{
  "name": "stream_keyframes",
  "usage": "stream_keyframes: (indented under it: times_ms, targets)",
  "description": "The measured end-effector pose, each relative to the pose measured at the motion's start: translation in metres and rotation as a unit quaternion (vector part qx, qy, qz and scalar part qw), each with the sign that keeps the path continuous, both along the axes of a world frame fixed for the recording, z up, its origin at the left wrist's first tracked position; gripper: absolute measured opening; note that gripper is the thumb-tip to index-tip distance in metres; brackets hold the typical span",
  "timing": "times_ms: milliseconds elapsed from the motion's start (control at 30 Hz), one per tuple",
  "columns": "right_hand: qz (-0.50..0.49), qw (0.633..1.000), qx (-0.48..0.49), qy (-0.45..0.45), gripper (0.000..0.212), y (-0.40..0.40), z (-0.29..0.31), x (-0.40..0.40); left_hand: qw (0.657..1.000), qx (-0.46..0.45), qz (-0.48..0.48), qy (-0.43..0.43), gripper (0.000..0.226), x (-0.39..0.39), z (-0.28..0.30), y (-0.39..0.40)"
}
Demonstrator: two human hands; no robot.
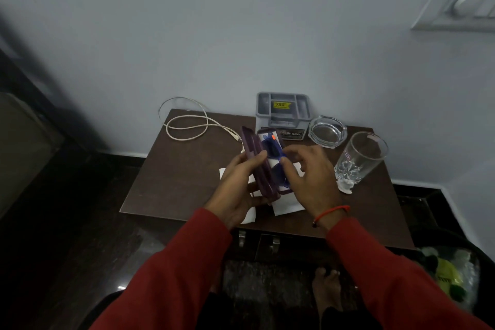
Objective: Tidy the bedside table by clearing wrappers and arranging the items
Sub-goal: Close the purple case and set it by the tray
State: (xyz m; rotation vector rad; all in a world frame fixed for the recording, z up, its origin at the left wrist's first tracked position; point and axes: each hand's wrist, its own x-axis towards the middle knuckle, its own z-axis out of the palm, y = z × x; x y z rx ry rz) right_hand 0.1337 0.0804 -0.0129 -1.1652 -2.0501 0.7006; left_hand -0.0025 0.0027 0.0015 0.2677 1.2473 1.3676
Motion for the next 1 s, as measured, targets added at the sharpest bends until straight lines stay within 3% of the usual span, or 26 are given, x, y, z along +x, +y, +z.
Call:
stream_keyframes:
  times_ms: [100,167,267,400,533,633,700,867,1000]
  targets:
    - [-0.037,0.988,-0.136,0.064,0.024,0.005,0.003,0.0,1.0,0.006,-0.009,-0.008,0.031,0.001,0.002,0.0]
    - [-0.034,0.958,-0.262,0.109,0.019,0.01,0.0,0.002,1.0,0.006,-0.018,-0.011,0.036,0.001,0.003,0.001]
    - [-0.035,0.922,-0.343,0.174,0.012,0.009,0.003,0.007,0.999,0.006,-0.032,-0.018,0.042,0.0,0.004,0.001]
    - [-0.005,0.895,-0.394,0.209,0.028,0.004,0.016,0.011,0.998,0.008,-0.054,0.019,0.037,-0.002,0.001,-0.001]
    - [0.061,0.878,-0.421,0.219,0.017,-0.009,0.017,0.004,0.998,-0.011,-0.032,0.045,0.05,0.0,-0.002,-0.002]
    - [0.085,0.861,-0.444,0.232,0.007,-0.012,0.016,0.0,0.998,-0.008,-0.021,0.063,0.047,0.0,-0.003,0.0]
    - [0.11,0.846,-0.464,0.239,0.017,-0.013,0.019,-0.001,0.999,-0.01,-0.006,0.051,0.046,-0.001,-0.003,0.0]
    - [0.141,0.881,-0.412,0.184,0.049,-0.014,0.011,-0.002,1.0,-0.019,0.021,0.008,0.049,-0.001,-0.004,0.001]
    - [0.082,0.886,-0.405,0.208,0.055,-0.01,0.009,-0.006,0.998,-0.034,0.045,-0.011,0.036,-0.002,-0.006,0.002]
